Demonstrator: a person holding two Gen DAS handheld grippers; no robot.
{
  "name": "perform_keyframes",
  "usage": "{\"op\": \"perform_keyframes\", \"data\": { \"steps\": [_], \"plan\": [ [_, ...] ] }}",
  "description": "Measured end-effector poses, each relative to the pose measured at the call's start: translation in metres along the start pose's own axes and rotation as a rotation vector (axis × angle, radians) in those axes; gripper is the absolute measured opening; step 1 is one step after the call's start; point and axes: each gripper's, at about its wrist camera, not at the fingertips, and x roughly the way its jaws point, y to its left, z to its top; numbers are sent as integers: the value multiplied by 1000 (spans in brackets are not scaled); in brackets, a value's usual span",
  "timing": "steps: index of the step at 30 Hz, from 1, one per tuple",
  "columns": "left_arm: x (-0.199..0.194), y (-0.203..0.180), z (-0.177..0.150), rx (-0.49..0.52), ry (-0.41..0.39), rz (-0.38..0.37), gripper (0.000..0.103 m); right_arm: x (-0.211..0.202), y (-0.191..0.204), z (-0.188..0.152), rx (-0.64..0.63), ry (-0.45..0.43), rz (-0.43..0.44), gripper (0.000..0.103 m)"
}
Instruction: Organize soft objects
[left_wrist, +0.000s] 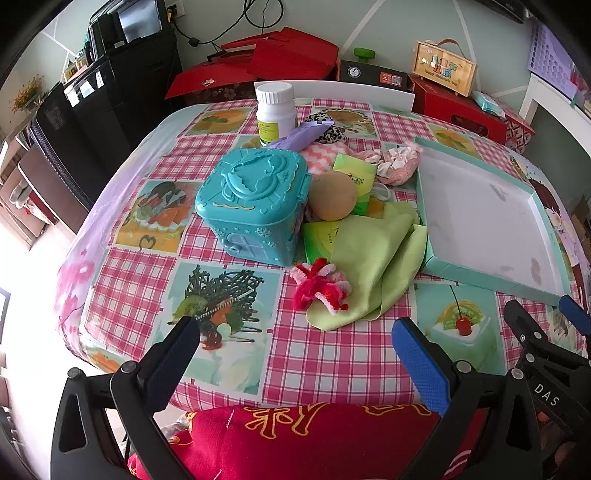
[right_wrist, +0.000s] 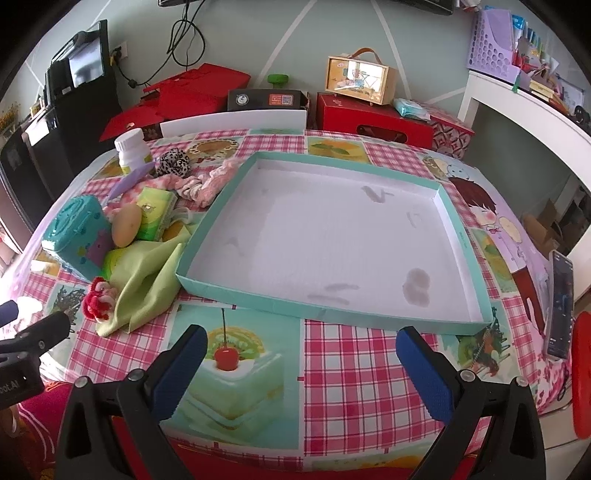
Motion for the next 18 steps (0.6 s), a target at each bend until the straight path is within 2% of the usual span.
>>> {"op": "perform_keyframes", "data": {
  "steps": [18],
  "plan": [
    [1, -1, 1, -2, 6, -6, 103, 4, 4, -2, -26, 23, -25, 103]
  ]
}}
